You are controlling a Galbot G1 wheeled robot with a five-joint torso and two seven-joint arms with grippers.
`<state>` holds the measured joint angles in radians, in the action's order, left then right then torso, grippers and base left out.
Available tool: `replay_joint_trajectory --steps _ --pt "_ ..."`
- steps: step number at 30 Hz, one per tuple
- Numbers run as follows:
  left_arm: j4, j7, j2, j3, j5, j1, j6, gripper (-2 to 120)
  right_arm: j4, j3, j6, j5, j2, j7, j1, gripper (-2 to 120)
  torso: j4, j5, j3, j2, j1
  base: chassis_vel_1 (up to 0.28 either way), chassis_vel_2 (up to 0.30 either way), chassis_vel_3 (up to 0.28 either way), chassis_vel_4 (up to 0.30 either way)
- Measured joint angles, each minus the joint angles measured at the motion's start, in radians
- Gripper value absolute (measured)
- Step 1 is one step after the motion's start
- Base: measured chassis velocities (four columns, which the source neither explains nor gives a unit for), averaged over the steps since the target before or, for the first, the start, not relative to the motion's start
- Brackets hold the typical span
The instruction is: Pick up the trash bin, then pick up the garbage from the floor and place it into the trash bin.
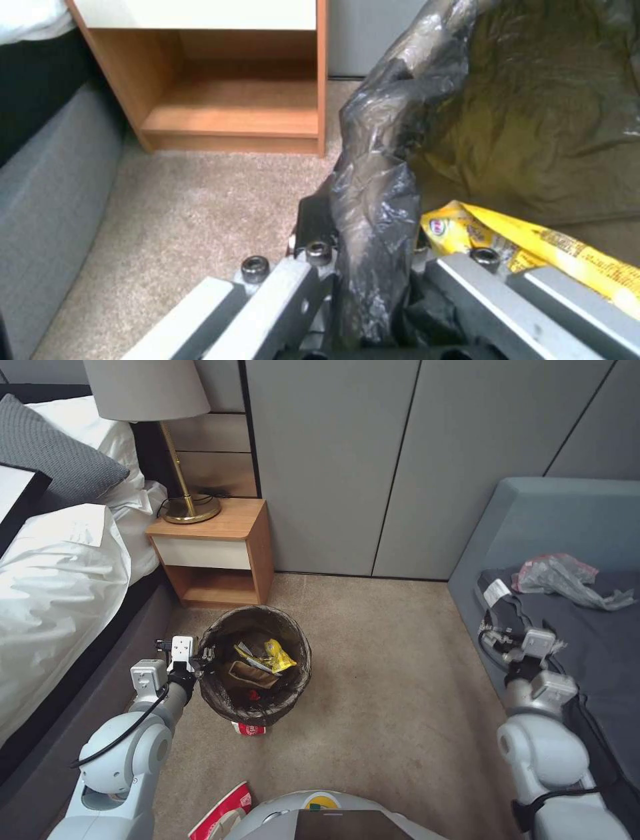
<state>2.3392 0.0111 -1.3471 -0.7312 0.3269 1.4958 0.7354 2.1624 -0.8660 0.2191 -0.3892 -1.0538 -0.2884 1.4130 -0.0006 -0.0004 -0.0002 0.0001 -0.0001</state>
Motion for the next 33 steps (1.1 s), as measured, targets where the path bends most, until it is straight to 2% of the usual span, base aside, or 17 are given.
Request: replay_joint_trajectory --steps 1,3,4,6,16,33 --pt "0.000 0.000 0.000 0.000 0.000 0.000 0.000 0 0.000 0.000 0.000 0.000 0.000 0.000 0.000 100 0.0000 0.0000 0.000 0.000 0.000 0.000 0.000 0.000 0.000" --pt "0.005 -0.002 -0.004 0.009 0.000 0.008 0.000 0 -0.020 0.008 -0.062 0.102 -0.203 0.013 0.071 100 0.0007 0.0009 0.000 0.000 0.000 0.000 0.000 0.000 0.000" --pt "0.005 -0.002 -0.004 0.009 0.000 0.008 0.000 0 -0.020 0.008 -0.062 0.102 -0.203 0.013 0.071 100 0.0007 0.0009 0.000 0.000 0.000 0.000 0.000 0.000 0.000" --pt "0.007 -0.005 -0.002 0.014 -0.001 0.012 0.000 0 -0.059 0.027 -0.124 0.190 -0.269 0.023 0.093 100 0.0009 -0.0001 0.000 0.000 0.000 0.000 0.000 0.000 0.000" --pt "0.006 -0.008 -0.003 0.016 -0.001 0.016 -0.004 0 -0.114 0.117 -0.145 0.260 -0.290 0.024 0.060 100 0.0006 0.0003 0.000 0.000 0.000 0.000 0.000 0.000 0.000" --pt "0.003 -0.022 -0.009 0.013 0.012 0.014 -0.002 0 -0.127 0.132 -0.152 0.275 -0.299 0.022 0.059 100 0.0006 0.0004 0.000 0.000 0.000 0.000 0.000 0.000 0.000"
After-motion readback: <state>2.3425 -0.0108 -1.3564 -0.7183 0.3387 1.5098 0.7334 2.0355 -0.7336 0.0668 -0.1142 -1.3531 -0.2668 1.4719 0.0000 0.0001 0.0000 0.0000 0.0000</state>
